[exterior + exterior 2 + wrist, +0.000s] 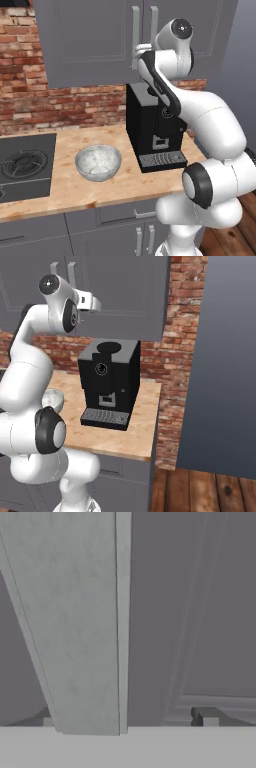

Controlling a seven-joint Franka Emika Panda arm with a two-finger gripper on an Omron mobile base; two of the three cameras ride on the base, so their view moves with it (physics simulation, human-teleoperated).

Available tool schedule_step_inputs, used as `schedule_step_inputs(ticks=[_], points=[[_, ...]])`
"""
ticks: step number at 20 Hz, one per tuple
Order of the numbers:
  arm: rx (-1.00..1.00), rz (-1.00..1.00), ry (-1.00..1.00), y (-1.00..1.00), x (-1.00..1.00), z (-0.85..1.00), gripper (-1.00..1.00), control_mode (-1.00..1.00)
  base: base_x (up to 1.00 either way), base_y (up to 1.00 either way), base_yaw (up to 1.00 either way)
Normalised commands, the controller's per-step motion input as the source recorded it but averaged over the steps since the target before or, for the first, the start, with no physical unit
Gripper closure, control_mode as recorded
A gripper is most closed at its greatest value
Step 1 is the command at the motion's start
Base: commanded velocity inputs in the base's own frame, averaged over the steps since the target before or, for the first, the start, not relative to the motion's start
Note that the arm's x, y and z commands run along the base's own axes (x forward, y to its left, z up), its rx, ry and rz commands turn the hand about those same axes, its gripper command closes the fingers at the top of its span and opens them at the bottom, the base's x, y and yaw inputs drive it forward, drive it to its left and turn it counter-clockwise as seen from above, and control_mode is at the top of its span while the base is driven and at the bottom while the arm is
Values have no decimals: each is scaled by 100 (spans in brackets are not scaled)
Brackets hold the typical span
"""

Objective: Open the cabinet and move the ladle to the pot. Then close the cabinet.

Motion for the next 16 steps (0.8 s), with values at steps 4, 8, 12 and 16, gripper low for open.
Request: schedule_step_inputs(ticks=[4,8,12,16], points=[[0,-5,-1,-5,38,0,100,-100,0,0,0],[0,-13,-4,-41,7,1,100,-100,0,0,0],[0,-16,-4,-80,-6,5,100,-100,0,0,0],[2,-11,0,-100,-45,11,100,-100,0,0,0]])
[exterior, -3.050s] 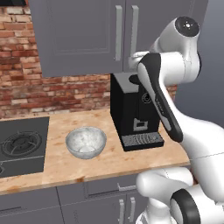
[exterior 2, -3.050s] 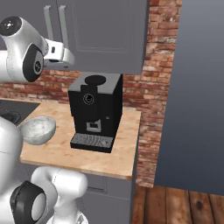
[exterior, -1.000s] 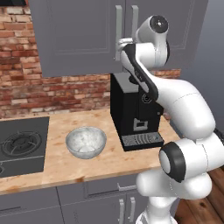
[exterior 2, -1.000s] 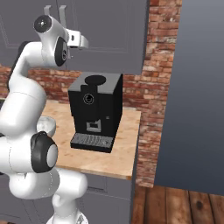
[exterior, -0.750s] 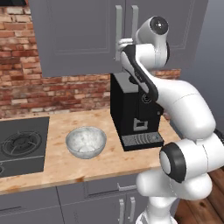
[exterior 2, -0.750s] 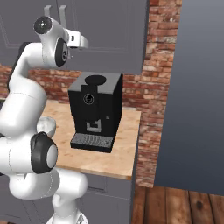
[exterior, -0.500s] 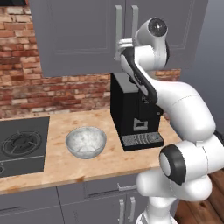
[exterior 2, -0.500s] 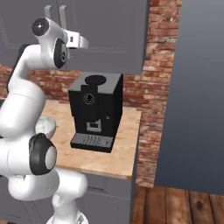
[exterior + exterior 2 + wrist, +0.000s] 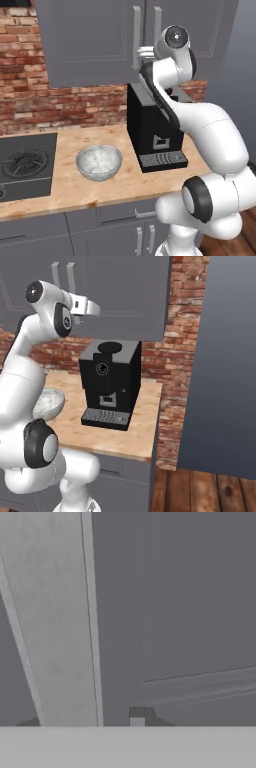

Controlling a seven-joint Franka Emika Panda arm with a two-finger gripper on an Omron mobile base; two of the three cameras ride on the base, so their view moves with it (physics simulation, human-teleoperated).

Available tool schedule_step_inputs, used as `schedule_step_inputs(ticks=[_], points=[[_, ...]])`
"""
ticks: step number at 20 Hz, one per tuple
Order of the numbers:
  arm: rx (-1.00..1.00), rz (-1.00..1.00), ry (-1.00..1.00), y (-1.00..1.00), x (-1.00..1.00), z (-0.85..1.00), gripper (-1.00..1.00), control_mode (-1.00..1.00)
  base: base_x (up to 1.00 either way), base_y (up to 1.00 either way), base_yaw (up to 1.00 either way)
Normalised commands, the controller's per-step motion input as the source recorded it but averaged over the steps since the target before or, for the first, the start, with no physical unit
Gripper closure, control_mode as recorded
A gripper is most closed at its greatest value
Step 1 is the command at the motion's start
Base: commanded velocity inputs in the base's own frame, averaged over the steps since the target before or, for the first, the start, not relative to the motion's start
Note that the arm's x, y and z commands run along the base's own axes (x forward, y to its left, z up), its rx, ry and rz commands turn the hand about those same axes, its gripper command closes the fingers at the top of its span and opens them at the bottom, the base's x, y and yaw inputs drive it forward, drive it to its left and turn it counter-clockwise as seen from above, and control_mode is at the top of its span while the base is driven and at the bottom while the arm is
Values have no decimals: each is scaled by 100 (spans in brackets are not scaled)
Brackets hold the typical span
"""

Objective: Open the cabinet and move the ladle to the pot. Then close the cabinet.

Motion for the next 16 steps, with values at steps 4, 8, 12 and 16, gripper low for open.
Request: schedule_step_inputs(ticks=[4,8,12,16], points=[[8,-4,0,-100,-81,13,100,-100,0,0,0],[13,-1,0,-100,-98,16,100,-100,0,0,0],[13,0,0,-100,-100,10,100,-100,0,0,0],[9,-1,0,-100,-99,1,100,-100,0,0,0]])
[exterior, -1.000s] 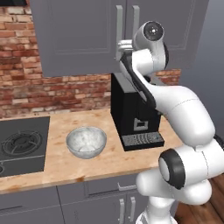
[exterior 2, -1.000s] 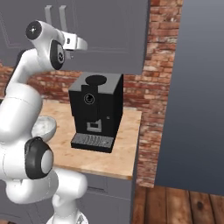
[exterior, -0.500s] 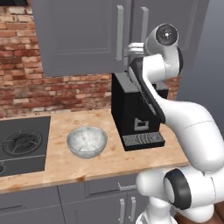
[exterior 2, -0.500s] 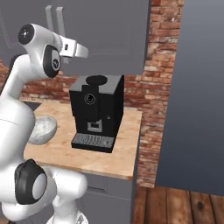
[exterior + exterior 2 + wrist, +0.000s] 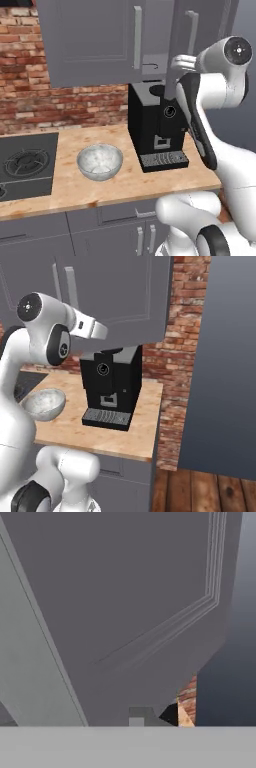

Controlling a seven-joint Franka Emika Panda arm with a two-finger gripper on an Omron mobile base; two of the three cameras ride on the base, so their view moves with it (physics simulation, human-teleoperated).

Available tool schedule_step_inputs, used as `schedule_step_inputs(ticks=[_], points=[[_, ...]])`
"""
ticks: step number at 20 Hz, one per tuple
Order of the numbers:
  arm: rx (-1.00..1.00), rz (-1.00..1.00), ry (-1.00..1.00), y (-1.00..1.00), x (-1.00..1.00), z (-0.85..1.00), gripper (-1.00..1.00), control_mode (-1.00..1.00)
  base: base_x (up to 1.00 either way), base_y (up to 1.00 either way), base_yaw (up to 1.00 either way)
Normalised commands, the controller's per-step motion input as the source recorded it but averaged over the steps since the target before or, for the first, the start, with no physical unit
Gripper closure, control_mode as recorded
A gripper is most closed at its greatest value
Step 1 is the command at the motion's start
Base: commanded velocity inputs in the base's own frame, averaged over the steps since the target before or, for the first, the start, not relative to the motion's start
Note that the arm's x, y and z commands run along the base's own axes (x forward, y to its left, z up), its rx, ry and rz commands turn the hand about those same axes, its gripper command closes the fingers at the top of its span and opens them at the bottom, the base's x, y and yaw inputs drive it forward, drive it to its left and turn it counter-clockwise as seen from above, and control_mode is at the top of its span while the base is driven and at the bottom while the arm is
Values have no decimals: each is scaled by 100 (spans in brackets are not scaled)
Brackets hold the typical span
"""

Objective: Open the cabinet and move the ladle to the pot. Then close the cabinet.

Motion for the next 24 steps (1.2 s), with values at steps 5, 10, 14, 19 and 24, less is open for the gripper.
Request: schedule_step_inputs(ticks=[5,10,14,19,24], points=[[2,0,0,-100,-81,0,-100,-100,0,0,0],[0,0,0,-68,-53,0,-100,-100,0,0,0],[1,0,0,-6,-93,0,-100,-100,0,0,0],[2,0,1,71,-100,0,-100,-100,0,0,0],[0,0,7,100,-79,0,-100,-100,0,0,0]])
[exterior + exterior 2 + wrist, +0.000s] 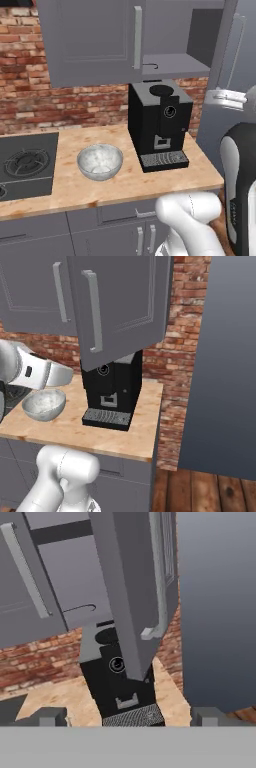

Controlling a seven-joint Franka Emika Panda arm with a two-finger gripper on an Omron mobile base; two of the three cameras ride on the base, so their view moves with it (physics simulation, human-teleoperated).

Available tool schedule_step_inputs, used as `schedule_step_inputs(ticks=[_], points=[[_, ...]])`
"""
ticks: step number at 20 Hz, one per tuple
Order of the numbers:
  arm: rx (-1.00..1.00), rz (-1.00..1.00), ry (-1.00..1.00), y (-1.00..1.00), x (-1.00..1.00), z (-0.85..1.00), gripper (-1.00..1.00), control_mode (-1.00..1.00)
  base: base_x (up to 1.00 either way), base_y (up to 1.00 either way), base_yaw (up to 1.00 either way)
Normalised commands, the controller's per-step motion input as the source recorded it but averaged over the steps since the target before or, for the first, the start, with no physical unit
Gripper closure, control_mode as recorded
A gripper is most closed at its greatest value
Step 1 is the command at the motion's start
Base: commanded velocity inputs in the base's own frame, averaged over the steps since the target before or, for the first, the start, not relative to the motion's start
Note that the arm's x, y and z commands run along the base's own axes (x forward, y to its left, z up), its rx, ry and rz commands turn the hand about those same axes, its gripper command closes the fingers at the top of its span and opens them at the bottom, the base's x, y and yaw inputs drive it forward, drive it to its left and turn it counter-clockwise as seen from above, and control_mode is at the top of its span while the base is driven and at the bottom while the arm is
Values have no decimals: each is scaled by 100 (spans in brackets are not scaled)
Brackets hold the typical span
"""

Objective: Open the cabinet and move the ladle to the pot. Then close the cabinet.

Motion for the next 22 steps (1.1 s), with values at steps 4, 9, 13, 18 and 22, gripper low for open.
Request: schedule_step_inputs(ticks=[4,9,13,18,22], points=[[0,-6,4,100,-1,0,-100,-100,0,0,0],[0,-12,0,67,55,0,-100,-100,0,0,0],[0,-16,0,22,88,0,-100,-100,0,0,0],[0,-12,0,-1,90,0,-100,-100,0,0,0],[0,-6,0,-23,62,0,-100,-100,0,0,0]])
